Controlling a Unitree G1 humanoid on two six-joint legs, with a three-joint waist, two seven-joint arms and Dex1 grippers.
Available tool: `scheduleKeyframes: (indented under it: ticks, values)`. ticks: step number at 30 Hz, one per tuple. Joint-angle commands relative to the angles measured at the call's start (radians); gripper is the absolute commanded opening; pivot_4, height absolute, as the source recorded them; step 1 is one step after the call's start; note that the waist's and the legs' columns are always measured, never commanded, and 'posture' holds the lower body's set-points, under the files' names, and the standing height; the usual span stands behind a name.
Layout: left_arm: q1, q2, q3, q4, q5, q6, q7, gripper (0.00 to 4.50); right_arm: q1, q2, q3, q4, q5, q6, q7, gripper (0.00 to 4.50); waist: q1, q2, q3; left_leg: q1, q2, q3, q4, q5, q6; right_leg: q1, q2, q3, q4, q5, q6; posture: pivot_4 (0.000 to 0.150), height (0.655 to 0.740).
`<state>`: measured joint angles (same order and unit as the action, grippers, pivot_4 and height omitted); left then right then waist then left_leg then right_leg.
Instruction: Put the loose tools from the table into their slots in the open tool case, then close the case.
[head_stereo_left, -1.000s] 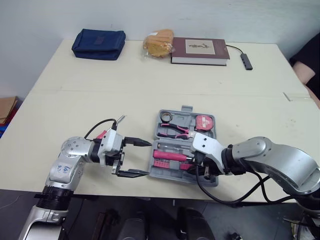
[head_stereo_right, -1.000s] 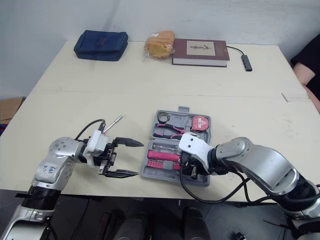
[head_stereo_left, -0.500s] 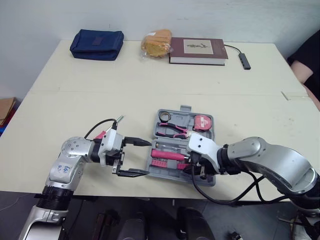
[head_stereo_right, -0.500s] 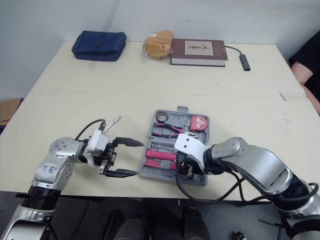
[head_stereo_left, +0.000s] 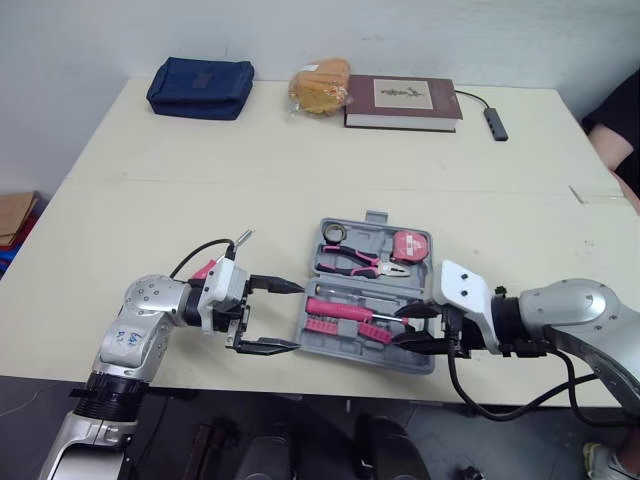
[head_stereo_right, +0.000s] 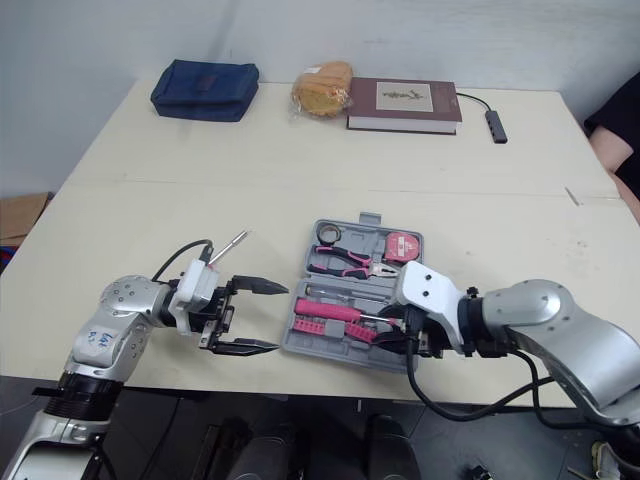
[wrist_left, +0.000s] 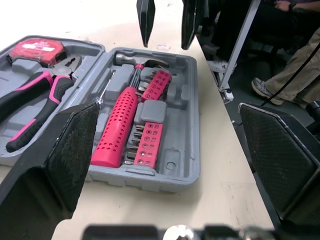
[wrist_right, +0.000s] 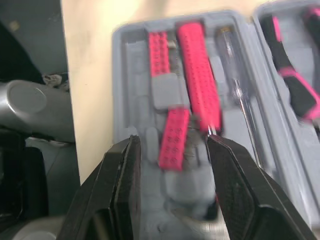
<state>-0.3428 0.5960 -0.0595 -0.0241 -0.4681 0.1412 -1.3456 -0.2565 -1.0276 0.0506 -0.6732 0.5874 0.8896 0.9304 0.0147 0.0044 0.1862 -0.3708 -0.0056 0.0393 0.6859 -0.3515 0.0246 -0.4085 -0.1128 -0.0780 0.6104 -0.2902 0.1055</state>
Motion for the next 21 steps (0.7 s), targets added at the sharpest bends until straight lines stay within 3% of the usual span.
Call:
scheduleKeyframes:
  ticks: [1, 3, 8, 15, 21]
  values:
    - [-0.006, -0.001, 0.002, -0.022, -0.014, 0.003, -0.001, 4.50, 0.051, 0.020, -0.050, -0.022, -0.006, -0.111, 0.026, 2.19, 0.001, 0.000, 0.000, 0.000, 0.000, 0.000, 0.000, 0.000, 0.000, 0.000, 0.000, 0.000, 0.000, 0.000, 0.000, 0.150, 0.7400]
    - [-0.011, -0.001, 0.003, -0.016, -0.013, 0.003, -0.004, 4.50, 0.060, 0.053, -0.053, -0.014, 0.005, -0.146, 0.030, 2.19, -0.001, 0.000, 0.000, 0.000, 0.000, 0.000, 0.000, 0.000, 0.000, 0.000, 0.001, 0.000, 0.000, 0.000, 0.000, 0.150, 0.7400]
    - [-0.022, 0.004, 0.006, -0.008, -0.009, 0.001, -0.008, 4.50, 0.092, 0.121, -0.009, 0.050, -0.060, -0.271, 0.032, 0.02, 0.004, 0.000, 0.000, 0.001, 0.000, 0.000, 0.000, 0.000, 0.000, 0.000, 0.001, 0.000, 0.000, 0.000, 0.000, 0.150, 0.7400]
    - [-0.023, 0.014, 0.011, -0.025, -0.010, 0.011, -0.004, 4.50, 0.145, 0.148, 0.083, 0.201, -0.244, -0.505, 0.062, 0.02, 0.008, -0.001, 0.000, 0.000, -0.001, 0.001, 0.000, 0.000, 0.000, 0.000, 0.003, 0.000, 0.001, 0.000, 0.000, 0.150, 0.7400]
    - [-0.022, 0.028, 0.017, -0.033, -0.013, 0.018, -0.003, 4.50, 0.156, 0.177, 0.108, 0.302, -0.324, -0.591, 0.044, 0.02, 0.007, -0.001, 0.000, 0.001, -0.001, 0.001, 0.000, 0.000, 0.000, 0.001, 0.003, 0.000, 0.001, 0.000, 0.000, 0.150, 0.7400]
